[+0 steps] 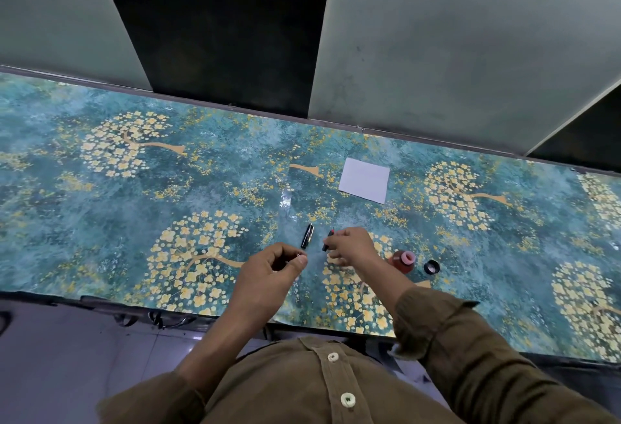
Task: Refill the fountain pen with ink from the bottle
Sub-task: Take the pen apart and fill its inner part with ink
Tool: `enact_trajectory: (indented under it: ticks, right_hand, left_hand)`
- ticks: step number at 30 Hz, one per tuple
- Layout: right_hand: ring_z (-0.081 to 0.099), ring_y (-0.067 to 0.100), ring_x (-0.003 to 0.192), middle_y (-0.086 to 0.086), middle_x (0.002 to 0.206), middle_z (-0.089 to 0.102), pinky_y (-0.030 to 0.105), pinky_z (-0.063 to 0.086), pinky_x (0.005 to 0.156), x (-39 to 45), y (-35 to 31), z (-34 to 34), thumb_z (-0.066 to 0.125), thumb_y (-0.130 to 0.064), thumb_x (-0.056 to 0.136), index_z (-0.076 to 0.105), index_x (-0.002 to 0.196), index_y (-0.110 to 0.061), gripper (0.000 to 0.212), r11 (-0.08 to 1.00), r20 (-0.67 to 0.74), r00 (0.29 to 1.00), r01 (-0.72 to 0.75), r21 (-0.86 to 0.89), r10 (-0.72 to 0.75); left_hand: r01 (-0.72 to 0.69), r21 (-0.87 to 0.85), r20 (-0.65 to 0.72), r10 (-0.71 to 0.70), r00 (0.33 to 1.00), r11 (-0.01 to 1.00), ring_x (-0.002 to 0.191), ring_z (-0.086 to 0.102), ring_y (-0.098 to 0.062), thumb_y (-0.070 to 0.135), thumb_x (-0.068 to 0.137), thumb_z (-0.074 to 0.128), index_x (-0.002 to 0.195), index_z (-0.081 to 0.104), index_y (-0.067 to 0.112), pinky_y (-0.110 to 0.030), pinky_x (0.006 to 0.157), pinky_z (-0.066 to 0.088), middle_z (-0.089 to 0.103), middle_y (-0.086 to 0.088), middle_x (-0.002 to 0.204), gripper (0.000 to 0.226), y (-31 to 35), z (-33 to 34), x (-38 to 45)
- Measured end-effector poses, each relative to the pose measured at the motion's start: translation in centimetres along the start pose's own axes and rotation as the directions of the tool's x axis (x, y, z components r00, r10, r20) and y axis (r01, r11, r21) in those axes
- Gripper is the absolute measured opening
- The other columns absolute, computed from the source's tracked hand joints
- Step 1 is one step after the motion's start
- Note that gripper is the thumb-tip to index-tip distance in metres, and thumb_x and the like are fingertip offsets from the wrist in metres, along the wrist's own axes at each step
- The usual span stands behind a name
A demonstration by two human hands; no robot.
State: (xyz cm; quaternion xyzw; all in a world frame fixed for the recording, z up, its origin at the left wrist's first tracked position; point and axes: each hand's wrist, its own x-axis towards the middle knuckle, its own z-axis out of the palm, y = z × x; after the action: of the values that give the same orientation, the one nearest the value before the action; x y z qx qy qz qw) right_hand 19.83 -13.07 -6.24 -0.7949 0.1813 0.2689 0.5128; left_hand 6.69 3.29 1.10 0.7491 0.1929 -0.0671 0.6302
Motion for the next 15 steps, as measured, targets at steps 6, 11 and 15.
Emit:
enact_trajectory:
  ticks: [6, 11, 15]
  right_hand:
    - [0.057, 0.021, 0.049, 0.02, 0.073, 0.07, 0.036, 0.05, 0.051, 2.2, -0.3, 0.9, 0.073, -0.011, 0.083, 0.054, 0.065, -0.014, 0.027, 0.936, -0.083, 0.983, 0.127, -0.329, -0.162]
    - [0.063, 0.024, 0.068, 0.01, 0.091, 0.07, 0.037, 0.052, 0.059, 2.0, 0.8, 1.0, 0.075, -0.033, 0.085, 0.058, 0.094, -0.016, 0.025, 0.937, -0.105, 0.979, 0.135, -0.322, -0.177]
    - [0.063, 0.021, 0.07, 0.007, 0.094, 0.065, 0.035, 0.051, 0.059, 0.0, 1.4, 0.8, 0.072, -0.031, 0.087, 0.06, 0.103, -0.015, 0.026, 0.966, -0.091, 0.987, 0.112, -0.231, -0.136]
  left_hand:
    - [-0.037, 0.023, -0.156, 0.04, 0.987, 0.999, 0.077, 0.066, -0.021, 0.029, 0.088, 0.074, 0.09, 0.074, 0.03, -0.037, 0.071, 0.055, 0.071, -0.006, 0.086, 0.003, 0.1, -1.3, -0.5]
    - [0.001, -0.125, -0.257, -0.034, 0.966, 0.992, 0.075, 0.068, -0.022, 0.025, 0.088, 0.074, 0.089, 0.073, 0.023, -0.043, 0.071, 0.058, 0.072, -0.006, 0.078, 0.002, -0.3, -1.9, -0.3]
    - [0.028, -0.205, -0.254, -0.08, 0.964, 0.978, 0.073, 0.069, -0.019, 0.019, 0.091, 0.07, 0.091, 0.07, 0.015, -0.036, 0.066, 0.059, 0.073, -0.01, 0.079, 0.004, -0.5, -1.8, 0.3]
